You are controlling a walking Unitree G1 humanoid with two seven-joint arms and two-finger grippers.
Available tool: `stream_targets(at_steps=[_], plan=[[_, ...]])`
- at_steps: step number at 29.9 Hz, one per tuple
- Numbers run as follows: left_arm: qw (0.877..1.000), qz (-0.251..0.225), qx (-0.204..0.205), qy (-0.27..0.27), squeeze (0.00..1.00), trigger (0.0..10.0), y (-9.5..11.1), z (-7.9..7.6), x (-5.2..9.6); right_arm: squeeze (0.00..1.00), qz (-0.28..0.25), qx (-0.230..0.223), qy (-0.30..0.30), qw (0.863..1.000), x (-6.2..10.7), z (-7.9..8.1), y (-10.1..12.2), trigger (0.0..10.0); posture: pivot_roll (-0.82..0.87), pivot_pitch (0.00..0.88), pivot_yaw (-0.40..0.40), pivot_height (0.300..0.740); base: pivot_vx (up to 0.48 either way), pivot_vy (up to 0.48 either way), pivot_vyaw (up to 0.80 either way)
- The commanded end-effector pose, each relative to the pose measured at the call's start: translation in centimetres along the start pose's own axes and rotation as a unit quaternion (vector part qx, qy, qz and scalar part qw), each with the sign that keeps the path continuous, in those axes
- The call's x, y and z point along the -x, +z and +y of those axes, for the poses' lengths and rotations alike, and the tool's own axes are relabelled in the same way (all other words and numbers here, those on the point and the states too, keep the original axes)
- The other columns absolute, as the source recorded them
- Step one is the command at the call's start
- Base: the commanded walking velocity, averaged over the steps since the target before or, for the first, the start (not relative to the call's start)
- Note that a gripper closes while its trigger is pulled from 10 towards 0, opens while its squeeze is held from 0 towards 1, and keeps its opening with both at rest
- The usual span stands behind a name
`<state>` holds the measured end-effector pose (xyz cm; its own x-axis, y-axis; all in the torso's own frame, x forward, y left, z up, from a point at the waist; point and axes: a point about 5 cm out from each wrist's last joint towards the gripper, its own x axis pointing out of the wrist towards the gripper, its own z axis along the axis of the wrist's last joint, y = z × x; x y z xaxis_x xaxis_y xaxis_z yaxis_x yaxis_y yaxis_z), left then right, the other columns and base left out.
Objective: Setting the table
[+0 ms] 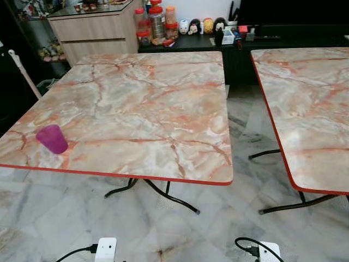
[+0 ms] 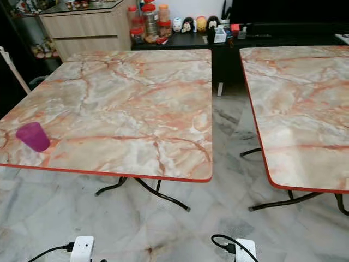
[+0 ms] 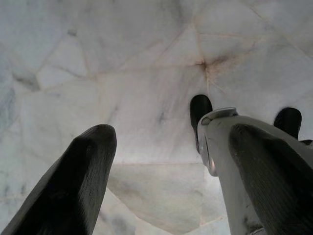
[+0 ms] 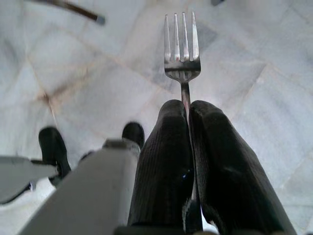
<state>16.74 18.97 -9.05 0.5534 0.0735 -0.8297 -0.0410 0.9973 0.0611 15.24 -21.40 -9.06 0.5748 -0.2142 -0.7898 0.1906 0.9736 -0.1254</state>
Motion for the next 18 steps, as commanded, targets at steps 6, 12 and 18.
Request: stream_targets(at_steps=[6,12,18], plan=[[1.000,0.013,-0.007,0.006,0.00,10.0,-0.6,0.2,0.1,0.00,-0.020,0.000,0.009,1.000,-0.3,0.6,1.4,10.0,0.01,0.042,0.076,0.740,0.000,-0.253,0.00],[1.000,0.019,-0.005,0.007,0.00,10.0,-1.3,0.5,0.3,0.00,-0.051,0.002,0.026,0.998,-0.6,1.2,3.1,10.0,0.00,0.046,0.083,0.740,0.000,-0.252,0.00],[1.000,0.021,-0.007,0.009,0.00,10.0,-1.4,0.7,0.3,0.00,-0.057,0.002,0.034,0.998,-0.6,1.5,3.6,10.0,0.00,0.033,0.088,0.740,0.000,-0.251,0.00]])
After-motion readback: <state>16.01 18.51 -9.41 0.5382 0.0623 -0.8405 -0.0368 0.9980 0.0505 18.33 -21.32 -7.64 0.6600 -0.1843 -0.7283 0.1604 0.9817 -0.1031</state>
